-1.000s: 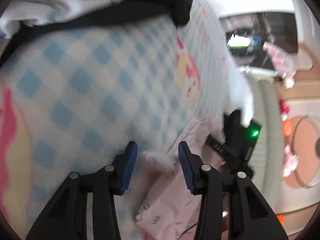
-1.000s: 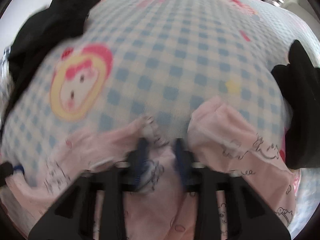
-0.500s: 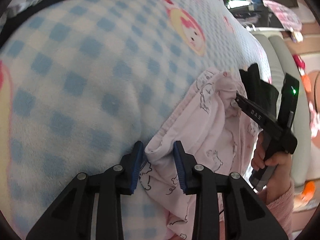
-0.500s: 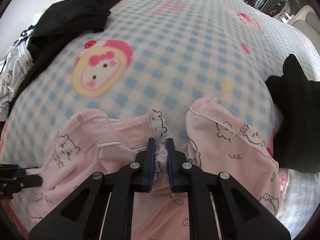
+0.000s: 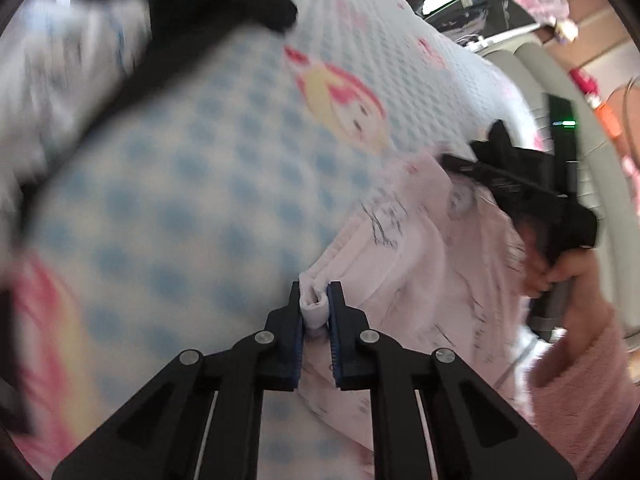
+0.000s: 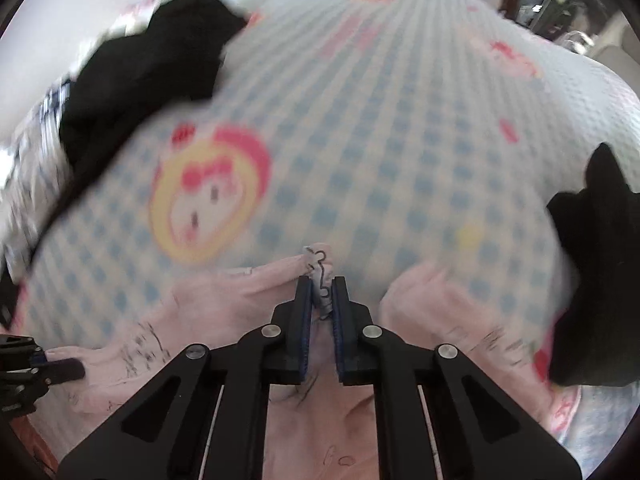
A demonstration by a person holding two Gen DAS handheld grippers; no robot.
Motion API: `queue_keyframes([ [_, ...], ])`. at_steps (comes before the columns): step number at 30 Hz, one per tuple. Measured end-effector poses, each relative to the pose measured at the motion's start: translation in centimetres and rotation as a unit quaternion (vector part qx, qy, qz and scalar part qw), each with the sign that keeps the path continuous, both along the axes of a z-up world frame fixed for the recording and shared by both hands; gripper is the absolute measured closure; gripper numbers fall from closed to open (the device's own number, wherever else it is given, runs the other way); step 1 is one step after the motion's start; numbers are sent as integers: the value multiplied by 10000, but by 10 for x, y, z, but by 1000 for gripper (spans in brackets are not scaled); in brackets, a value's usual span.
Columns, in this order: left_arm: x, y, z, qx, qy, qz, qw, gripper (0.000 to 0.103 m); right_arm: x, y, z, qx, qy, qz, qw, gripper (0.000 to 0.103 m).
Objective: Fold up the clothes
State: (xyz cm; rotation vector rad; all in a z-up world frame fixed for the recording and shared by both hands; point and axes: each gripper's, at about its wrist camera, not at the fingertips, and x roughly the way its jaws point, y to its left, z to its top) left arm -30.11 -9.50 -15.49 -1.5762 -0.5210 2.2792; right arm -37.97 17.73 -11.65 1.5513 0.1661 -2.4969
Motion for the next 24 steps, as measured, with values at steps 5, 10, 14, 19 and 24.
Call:
queue_keyframes([
  [5, -34, -22, 20, -594, 305, 4, 9978, 94, -13, 3, 16, -142, 386, -236, 9989, 95],
  [10, -75, -9, 3, -1095, 260, 150, 9935, 93, -28, 16, -13, 20, 230, -740, 9970, 95],
  [14, -72, -16, -13, -846, -10, 364, 9958, 73, -41, 27, -43, -136, -411, -813, 9958, 93],
  [19, -54, -31, -13, -569, 155, 478, 9971, 57, -32, 36, -30, -596, -306, -712, 9952, 63],
  [24, -53, -18, -22, -875, 161, 333, 9955, 93, -30, 18, -44, -57, -503, -300, 9983, 74],
])
